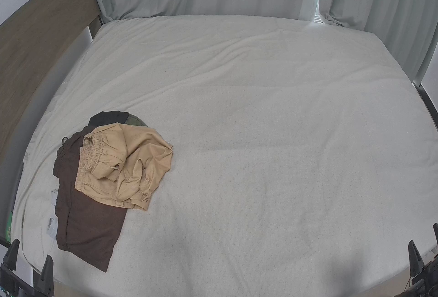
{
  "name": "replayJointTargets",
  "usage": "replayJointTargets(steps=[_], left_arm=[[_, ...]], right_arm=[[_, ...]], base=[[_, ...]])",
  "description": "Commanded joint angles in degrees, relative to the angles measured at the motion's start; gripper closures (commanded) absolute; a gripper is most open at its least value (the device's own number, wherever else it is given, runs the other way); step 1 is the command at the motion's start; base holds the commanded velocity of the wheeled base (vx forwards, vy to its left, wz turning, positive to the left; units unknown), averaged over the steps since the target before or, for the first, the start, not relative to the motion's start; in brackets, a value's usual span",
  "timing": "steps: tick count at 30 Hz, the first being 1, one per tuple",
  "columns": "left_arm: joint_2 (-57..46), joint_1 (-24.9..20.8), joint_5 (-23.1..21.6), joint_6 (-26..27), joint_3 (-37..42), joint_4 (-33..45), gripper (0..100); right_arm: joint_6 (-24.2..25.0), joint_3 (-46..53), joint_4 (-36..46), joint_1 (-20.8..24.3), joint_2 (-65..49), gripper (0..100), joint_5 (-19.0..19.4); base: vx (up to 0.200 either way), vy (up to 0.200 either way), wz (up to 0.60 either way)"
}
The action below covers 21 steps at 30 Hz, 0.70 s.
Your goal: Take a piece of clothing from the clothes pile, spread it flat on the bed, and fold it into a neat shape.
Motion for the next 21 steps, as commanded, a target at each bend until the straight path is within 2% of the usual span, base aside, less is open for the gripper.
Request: replayJointTargets(steps=[1, 18, 21], left_arm=[[-0.6, 0.0, 0.0, 0.1, 0.8, 0.0, 0], [-0.7, 0.0, -0.3, 0.2, 0.8, -0.6, 0], [-0.6, 0.1, -0.1, -0.3, -5.2, -2.5, 0]], right_arm=[[0.0, 0.9, 0.0, 0.0, -0.9, 0, 0.0], [0.0, 0.9, 0.0, 0.0, -0.9, 0, 0.1], [0.0, 0.9, 0.1, 0.0, -0.9, 0, 0.1]], base=[[0.0, 0.0, 0.0], [0.0, 0.0, 0.0], [0.0, 0.0, 0.0]])
